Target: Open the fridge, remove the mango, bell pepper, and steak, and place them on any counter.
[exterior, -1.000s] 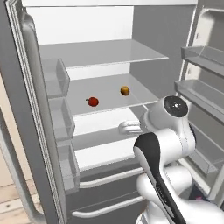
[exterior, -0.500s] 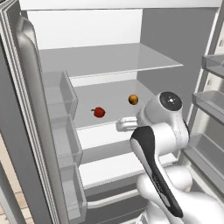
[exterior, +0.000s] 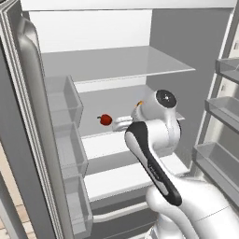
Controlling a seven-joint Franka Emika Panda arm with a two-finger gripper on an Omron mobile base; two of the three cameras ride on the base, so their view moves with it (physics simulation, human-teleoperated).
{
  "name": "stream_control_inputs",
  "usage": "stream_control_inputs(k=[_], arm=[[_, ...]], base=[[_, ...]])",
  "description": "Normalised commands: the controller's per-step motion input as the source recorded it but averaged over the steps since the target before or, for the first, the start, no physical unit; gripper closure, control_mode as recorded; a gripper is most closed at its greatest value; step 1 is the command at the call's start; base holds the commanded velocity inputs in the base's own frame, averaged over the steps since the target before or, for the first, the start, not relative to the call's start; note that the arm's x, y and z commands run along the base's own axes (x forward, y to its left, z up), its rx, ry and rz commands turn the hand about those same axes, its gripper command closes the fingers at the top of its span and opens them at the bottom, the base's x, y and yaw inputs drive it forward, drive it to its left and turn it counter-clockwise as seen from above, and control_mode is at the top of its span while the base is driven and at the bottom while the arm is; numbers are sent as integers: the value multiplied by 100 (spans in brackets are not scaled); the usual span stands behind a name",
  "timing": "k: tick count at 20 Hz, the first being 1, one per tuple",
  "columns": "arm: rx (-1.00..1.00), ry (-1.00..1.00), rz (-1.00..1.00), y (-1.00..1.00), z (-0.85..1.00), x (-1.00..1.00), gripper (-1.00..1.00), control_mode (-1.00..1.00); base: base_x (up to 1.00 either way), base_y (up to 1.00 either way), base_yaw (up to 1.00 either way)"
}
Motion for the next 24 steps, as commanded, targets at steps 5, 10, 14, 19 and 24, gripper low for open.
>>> stream_control_inputs(k=[5, 10, 14, 19, 24], arm=[[0, 0, 1, 18, 3, 95, -100, -100], [0, 0, 0, 10, -2, 77, -100, -100], [0, 1, 0, 23, -27, 44, -100, -100], [0, 3, 0, 27, -39, 36, -100, -100], [0, 3, 0, 17, -36, 44, -100, -100]], base=[[0, 0, 0], [0, 0, 0], [0, 0, 0], [0, 0, 0], [0, 0, 0]])
